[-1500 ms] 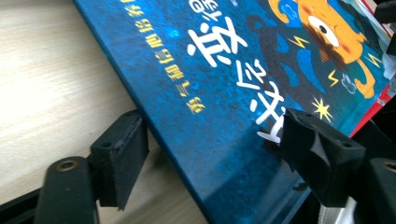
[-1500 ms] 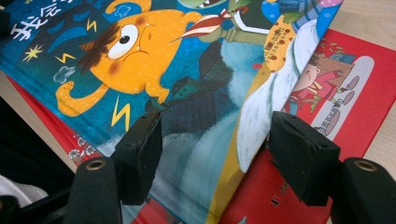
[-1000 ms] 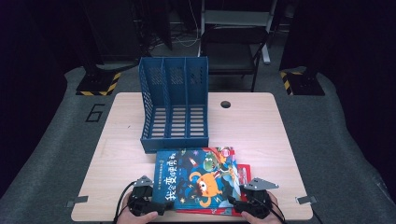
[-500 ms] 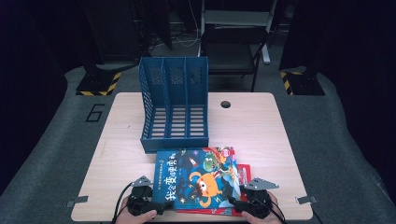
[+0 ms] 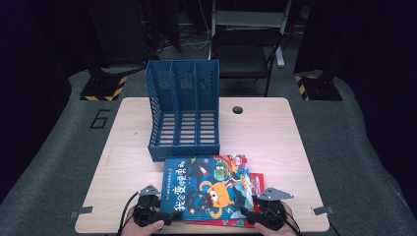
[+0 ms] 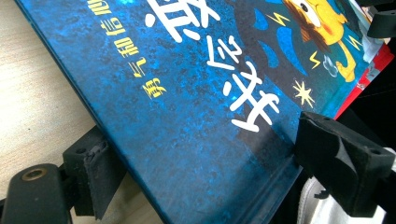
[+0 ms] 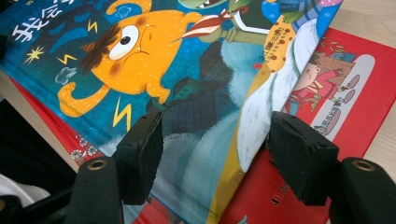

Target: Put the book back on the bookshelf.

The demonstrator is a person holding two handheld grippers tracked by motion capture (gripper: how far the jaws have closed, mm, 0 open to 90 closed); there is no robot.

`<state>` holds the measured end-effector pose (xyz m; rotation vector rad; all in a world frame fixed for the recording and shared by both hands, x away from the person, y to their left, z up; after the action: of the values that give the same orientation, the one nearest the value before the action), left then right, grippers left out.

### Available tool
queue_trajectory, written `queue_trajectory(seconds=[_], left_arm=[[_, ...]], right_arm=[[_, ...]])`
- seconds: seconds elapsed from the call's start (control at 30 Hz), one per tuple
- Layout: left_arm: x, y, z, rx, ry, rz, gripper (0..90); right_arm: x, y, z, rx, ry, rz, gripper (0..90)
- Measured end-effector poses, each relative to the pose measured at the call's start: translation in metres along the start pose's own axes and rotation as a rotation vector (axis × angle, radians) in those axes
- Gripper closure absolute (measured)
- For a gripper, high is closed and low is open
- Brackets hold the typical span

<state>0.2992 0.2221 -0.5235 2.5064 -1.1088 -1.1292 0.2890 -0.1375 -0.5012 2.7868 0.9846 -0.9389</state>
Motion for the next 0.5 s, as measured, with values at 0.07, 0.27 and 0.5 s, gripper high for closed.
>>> queue_trajectory(seconds=[0.07,0.27,0.5], left_arm=[[0.0001,0.0003,0.0000,-0.004,0.003,-0.002,12.9],[-0.0011,-0.0003,-0.0010,-0.015,-0.001,0.010,13.9],[-0.0016,0.0001,-0.0013,-0.014,0.003,0.004,14.3]], right_arm=[[-0.0001,0.0001,0.0000,0.000,0.000,-0.002,35.2],[0.0001,0.0002,-0.0001,0.000,0.002,-0.003,35.0],[0.0001,-0.0001,0.0000,-0.001,-0.001,-0.004,34.5]])
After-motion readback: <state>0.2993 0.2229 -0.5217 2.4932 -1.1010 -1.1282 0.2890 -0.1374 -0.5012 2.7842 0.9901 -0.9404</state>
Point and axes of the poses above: each handheld gripper's, and its own axes: x roughly forward along the jaws, z roughly out of its underside, y roughly to its right, the point moved 2 cm from there along x, roughly forward along the jaws, and after that the axes turned 8 degrees about y, right-handed, at the moved point
